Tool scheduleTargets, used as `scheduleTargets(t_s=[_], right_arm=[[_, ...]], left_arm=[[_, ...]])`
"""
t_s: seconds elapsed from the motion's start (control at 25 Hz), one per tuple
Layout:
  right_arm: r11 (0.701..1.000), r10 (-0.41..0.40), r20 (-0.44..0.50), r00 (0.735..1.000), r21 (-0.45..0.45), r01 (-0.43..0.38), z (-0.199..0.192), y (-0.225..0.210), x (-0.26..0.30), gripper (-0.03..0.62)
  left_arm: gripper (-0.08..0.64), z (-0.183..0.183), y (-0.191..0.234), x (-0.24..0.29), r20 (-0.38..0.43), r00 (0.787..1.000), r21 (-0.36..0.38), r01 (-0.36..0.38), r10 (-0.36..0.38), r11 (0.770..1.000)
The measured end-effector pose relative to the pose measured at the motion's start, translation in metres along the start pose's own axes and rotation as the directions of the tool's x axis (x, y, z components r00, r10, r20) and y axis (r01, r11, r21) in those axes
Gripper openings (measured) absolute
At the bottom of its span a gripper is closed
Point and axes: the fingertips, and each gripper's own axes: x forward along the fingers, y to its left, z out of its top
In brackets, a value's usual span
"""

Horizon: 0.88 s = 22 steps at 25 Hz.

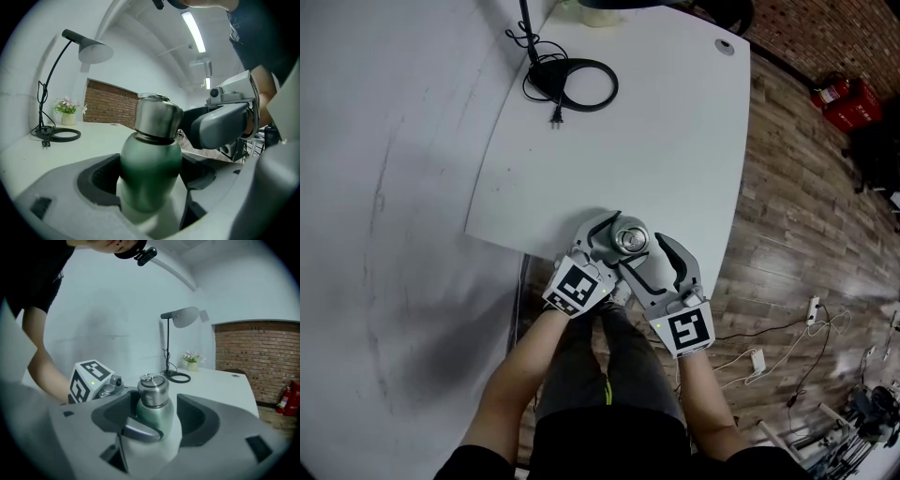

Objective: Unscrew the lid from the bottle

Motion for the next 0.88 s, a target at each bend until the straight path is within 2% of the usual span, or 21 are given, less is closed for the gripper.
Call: scheduleTargets(t_s=[0.2,0.28,0.88], right_arm=[[0.996,-0.094,0.042,0.995,-0.001,0.094,0.016,-0.002,0.019,0.304],[0.994,-0.108,0.053,0.993,0.011,0.107,0.020,-0.001,0.023,0.278],[0.990,-0.137,0.035,0.990,-0.014,0.138,0.017,-0.002,0.029,0.268]], left_arm=[[0.385,0.000,0.001,0.000,-0.003,1.000,0.006,-0.007,0.007,1.000],[0.385,0.000,0.001,0.001,-0.003,1.000,0.006,-0.008,0.008,1.000],[0.385,-0.001,0.001,0.001,-0.009,1.000,0.011,-0.021,0.021,1.000]])
